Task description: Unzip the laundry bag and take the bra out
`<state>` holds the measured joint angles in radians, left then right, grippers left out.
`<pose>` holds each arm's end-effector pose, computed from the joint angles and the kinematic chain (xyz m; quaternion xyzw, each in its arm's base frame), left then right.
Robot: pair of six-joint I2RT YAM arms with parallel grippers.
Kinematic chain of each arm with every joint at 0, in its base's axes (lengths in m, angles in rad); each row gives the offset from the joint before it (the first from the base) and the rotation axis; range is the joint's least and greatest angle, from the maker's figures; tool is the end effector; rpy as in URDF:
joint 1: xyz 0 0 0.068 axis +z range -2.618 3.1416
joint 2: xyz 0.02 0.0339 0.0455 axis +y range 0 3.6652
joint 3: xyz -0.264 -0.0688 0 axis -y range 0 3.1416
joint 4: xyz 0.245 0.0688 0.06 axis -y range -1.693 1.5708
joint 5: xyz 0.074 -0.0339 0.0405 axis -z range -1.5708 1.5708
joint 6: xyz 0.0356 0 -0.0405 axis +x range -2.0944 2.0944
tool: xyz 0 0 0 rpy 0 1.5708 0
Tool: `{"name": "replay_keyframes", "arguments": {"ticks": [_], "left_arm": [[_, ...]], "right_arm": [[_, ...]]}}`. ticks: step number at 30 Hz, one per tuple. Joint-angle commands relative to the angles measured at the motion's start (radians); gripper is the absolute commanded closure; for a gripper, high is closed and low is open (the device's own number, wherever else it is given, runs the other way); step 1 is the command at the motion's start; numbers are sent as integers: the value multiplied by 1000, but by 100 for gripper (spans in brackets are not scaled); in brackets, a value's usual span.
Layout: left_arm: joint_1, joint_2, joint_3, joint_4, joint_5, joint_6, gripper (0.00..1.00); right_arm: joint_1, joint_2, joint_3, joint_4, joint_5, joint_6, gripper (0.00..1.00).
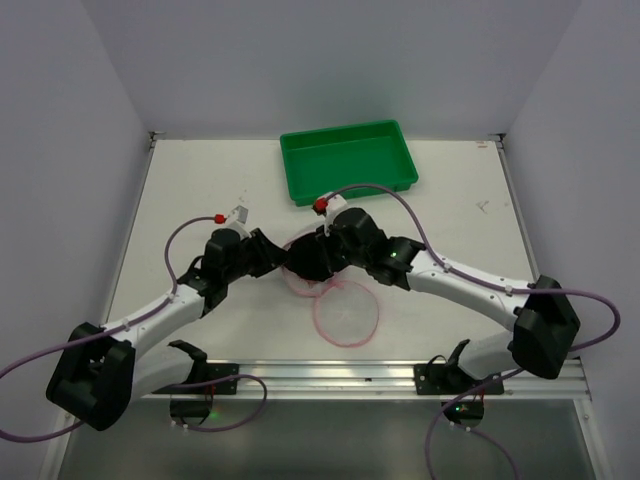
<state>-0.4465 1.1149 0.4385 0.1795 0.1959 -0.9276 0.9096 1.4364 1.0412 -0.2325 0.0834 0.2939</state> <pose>0.2028 -0.1048 0.1920 -0.1551 0.8425 -0.3878 0.3403 0.2003 0.2527 0.2719 -0.2517 0.8540 0.2263 0.3952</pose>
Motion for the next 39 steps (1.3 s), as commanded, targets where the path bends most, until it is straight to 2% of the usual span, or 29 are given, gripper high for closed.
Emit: {"name": "replay_keyframes", "arguments": {"ticks": [1,6,12,14,20,25,27,31,33,39], "left_arm": [[-3,6,40,-14,-20,13,61],[5,-23,40,-20,-9,6,61],[45,-90,81,-81,0,22,58],[52,-107,95,-109,-6,32,57],[66,-119,161,-178,-18,62,56],[92,-150,236,-308,-67,108,54],[104,-165,259,-340,-93,133,54],[135,-184,307,-400,-125,170,52],[146,-188,319,-411,-136,184,51],[178,-191,325,-428,-138,208,51]], "right_arm": [[2,-98,-10,27,-50,-38,100],[-50,-174,-52,85,-79,-24,100],[-158,-201,-87,136,-334,17,100],[-188,-194,-87,153,-493,30,100],[-193,-71,0,73,-749,21,100],[-192,8,5,98,-913,31,100],[-192,38,35,88,-1028,30,100],[-190,97,89,41,-1119,2,100],[-189,105,108,22,-1143,-7,100],[-189,50,158,58,-1353,14,100]]}}
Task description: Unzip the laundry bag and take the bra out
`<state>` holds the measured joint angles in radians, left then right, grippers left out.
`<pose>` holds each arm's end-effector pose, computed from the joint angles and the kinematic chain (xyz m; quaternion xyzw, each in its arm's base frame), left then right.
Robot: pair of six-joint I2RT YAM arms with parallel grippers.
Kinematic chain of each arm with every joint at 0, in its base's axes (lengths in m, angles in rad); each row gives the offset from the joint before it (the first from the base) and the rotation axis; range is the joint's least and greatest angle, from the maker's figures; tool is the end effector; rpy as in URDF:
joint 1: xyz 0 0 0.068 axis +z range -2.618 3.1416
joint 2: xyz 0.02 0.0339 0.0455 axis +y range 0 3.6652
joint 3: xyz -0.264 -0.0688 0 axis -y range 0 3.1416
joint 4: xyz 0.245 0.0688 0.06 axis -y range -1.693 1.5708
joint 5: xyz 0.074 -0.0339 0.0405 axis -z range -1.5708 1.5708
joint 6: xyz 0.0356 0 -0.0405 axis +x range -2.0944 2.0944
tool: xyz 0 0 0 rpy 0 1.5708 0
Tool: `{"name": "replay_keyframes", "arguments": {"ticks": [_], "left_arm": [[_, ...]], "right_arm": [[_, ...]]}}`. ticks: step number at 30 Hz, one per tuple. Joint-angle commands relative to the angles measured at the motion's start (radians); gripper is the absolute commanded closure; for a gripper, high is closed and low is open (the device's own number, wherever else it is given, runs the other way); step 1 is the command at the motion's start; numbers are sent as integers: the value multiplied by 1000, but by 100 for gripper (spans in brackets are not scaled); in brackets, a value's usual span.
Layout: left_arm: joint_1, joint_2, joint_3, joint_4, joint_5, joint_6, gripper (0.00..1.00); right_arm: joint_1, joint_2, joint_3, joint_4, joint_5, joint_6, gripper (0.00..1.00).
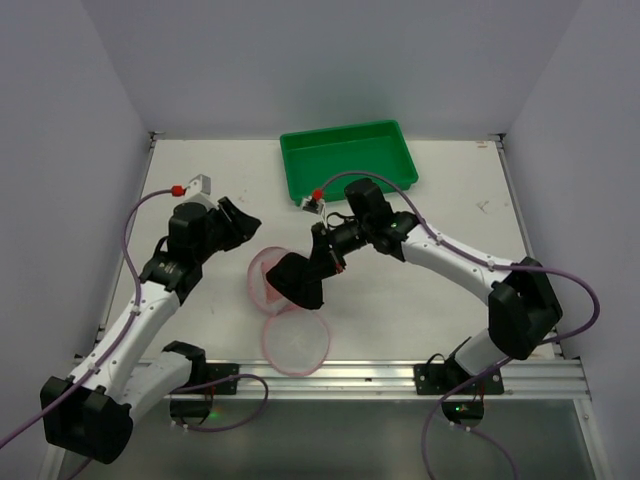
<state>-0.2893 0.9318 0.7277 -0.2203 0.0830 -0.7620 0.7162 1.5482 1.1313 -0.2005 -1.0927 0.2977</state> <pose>0.2046 -0.0640 0.2894 -0.1747 0.8214 -0.3020 0.4512 0.2327 0.2445 0.2808 -0.3909 0.6931 0.5939 0.1186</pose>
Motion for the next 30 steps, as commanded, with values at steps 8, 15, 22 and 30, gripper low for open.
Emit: {"name": "replay_keyframes", "arguments": {"ticks": [8,15,22,30], "left_arm": [[42,-1,36,-24,0,67,50],[48,-4,36,-56,-9,104,50],[84,53,61,-97,7,164,50],[107,44,59,-87,14,211,51]], "right_arm": [[-8,-140,209,18,-170,8,100],[-26,-186,278,50,-23,29,100],[-194,-128,482,-129,546,-25,100],[-331,212,705,-158,958,-86,100]]}}
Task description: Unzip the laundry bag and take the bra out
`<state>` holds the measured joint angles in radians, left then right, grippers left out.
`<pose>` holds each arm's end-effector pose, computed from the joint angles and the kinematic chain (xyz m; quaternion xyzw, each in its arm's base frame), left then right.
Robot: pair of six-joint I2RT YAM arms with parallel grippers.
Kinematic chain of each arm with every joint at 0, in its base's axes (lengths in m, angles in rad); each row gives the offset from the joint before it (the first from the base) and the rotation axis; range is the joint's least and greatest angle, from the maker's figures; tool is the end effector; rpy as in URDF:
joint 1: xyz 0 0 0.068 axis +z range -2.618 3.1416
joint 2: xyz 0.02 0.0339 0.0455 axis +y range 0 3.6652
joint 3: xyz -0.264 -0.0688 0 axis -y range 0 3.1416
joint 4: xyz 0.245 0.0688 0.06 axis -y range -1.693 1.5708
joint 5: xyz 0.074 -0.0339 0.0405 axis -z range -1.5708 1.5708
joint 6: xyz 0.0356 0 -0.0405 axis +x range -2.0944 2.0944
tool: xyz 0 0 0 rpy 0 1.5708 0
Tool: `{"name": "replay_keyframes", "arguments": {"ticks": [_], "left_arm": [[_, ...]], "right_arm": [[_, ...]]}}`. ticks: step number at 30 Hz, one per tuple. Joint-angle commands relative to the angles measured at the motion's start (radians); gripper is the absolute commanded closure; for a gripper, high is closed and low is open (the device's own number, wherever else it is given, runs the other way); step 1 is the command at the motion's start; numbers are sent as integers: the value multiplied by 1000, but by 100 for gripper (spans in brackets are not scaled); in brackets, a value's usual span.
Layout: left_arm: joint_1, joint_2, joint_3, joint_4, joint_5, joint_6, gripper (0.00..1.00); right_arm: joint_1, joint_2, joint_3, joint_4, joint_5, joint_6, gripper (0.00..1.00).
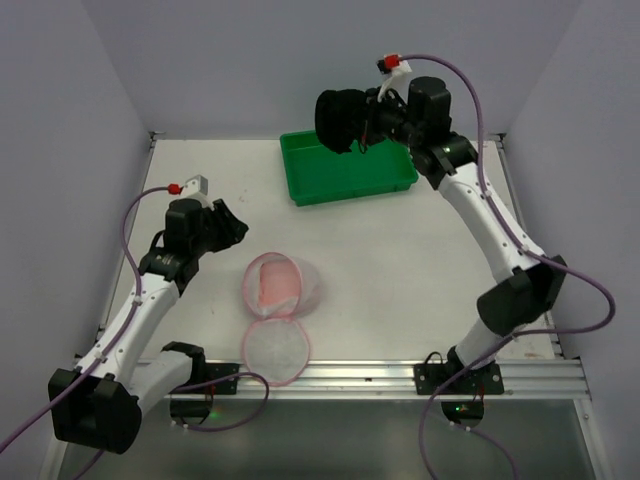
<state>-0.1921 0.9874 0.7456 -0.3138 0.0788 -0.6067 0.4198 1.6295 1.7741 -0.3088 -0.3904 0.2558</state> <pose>0.2153 -0.0447 0.2757 -0.1610 0.8585 -0.2206 0.4341 0.3367 0.1651 0.4542 -0.1863 0.7354 0.3498 0.5496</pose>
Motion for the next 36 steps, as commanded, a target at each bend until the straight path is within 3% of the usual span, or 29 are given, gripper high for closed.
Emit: {"name": "replay_keyframes", "arguments": {"ticks": [1,6,13,17,18,22,24,26,30,33,36], "left_arm": [[11,-13,35,5,19,61,51],[10,-23,21,-16,27,81,51],[10,-32,3,-28,30,99,50],[10,-33,0,-31,65,97,50],[10,-36,1,-33,71,94,50],[10,-49,12,-36,111,93,49],[10,-49,14,-45,122,93,49],[10,-49,12,-54,125,91,48],[8,-72,-9,-56,144,76,48],[-4,-79,-26,-56,164,65,48],[-73,-73,-43,-50,124,44,48]], "right_arm": [[-58,168,86,-55,277,-44,100],[-116,380,234,-56,370,-59,100],[-176,691,471,-136,363,-72,100],[-196,759,470,-155,397,-17,100],[-196,757,467,-154,397,-6,82],[-196,710,434,-162,369,16,42],[-194,658,392,-144,340,29,32],[-190,557,312,-112,329,39,16],[-153,365,155,-82,311,54,6],[-90,203,-19,-66,309,72,5],[58,47,-218,-18,335,88,6]]}}
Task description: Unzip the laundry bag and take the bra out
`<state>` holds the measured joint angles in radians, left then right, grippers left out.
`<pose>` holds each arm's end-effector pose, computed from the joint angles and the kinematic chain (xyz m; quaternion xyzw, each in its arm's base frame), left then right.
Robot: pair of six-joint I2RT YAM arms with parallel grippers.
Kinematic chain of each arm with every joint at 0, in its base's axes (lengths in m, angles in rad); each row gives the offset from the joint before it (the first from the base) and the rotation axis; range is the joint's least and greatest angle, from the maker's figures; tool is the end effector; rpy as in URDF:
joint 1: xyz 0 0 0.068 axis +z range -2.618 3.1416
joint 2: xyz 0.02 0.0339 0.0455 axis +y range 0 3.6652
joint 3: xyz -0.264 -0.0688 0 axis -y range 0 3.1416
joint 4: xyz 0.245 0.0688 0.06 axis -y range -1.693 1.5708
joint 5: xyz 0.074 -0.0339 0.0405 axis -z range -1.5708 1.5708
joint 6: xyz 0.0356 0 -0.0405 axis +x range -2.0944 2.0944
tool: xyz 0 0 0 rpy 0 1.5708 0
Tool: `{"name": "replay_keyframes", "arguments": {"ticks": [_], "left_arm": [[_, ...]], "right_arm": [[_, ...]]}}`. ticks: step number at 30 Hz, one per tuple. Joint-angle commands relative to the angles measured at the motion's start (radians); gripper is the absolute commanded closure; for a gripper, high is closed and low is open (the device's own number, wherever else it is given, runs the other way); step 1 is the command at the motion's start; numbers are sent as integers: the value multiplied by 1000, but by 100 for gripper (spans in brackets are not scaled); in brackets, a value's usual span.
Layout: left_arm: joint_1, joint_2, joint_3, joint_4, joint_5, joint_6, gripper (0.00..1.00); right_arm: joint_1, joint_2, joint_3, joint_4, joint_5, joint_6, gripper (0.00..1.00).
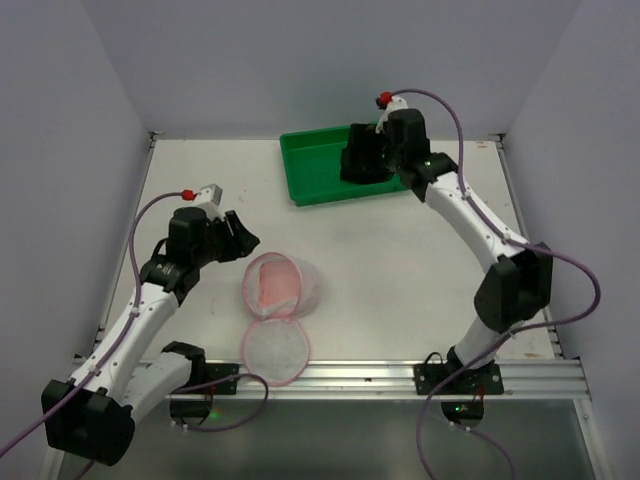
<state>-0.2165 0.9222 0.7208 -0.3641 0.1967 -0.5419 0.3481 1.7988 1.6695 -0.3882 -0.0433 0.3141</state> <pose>0.1983 -0.0507 0.2753 -0.0946 0.8682 -0.2574 0.4135 0.3995 0.1466 0.3444 -0.0256 0.8640 0.1811 0.4691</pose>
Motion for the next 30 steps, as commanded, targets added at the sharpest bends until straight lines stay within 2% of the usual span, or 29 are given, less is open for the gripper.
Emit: {"name": "replay_keyframes", "arguments": {"ticks": [1,5,9,12,19,22,26,27,29,30], "left_arm": [[-108,-3,-21,8,-40,-38,48],[-217,26,-40,37,-82,-96,49],[-248,11,-70,45,-115,-122,51],[-261,-17,-89,45,-122,-133,51],[-290,-77,-141,22,-124,-158,51],[-290,-112,-143,2,-152,-152,51],[-290,-117,-116,-10,-135,-132,51],[-288,-115,-115,-10,-126,-128,51],[-290,-112,-110,-10,-106,-119,51],[-290,-112,-109,-10,-103,-107,51]], "right_arm": [[167,-177,-182,63,14,36,7],[328,-280,-315,55,42,100,9],[503,-338,-402,52,91,123,11],[578,-343,-436,34,126,146,11],[617,-297,-498,54,160,171,14],[620,-254,-504,72,160,166,20],[620,-213,-504,83,181,166,34],[620,-211,-502,90,183,164,41],[620,-202,-496,91,187,157,48],[620,-199,-488,88,191,155,56]]}}
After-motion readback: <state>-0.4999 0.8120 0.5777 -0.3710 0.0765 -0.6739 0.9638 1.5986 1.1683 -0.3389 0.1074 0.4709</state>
